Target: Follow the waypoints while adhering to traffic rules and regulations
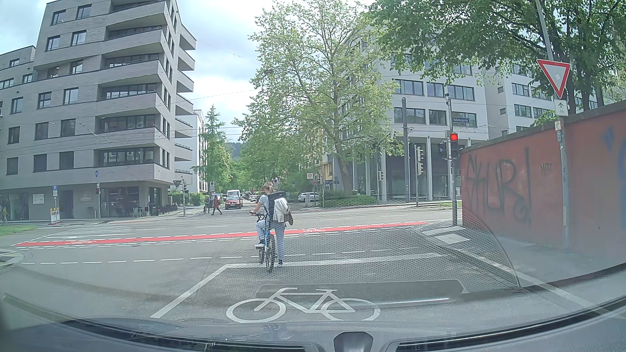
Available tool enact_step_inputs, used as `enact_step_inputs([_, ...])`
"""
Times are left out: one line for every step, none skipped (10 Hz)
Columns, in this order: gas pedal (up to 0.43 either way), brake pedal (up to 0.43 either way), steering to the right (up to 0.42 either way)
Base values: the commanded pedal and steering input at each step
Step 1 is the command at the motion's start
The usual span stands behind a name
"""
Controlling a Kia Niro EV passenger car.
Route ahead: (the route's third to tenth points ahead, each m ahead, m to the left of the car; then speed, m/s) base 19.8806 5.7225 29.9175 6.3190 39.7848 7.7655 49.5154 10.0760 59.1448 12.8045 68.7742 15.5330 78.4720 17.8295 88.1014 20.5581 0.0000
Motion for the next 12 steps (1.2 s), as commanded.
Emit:
enact_step_inputs([0.0, 0.226, -0.008])
enact_step_inputs([0.0, 0.226, -0.008])
enact_step_inputs([0.0, 0.226, -0.008])
enact_step_inputs([0.0, 0.226, -0.008])
enact_step_inputs([0.0, 0.226, -0.008])
enact_step_inputs([0.0, 0.226, -0.008])
enact_step_inputs([0.0, 0.226, -0.008])
enact_step_inputs([0.0, 0.226, -0.008])
enact_step_inputs([0.0, 0.226, -0.008])
enact_step_inputs([0.0, 0.226, -0.008])
enact_step_inputs([0.0, 0.226, -0.008])
enact_step_inputs([0.0, 0.226, -0.008])
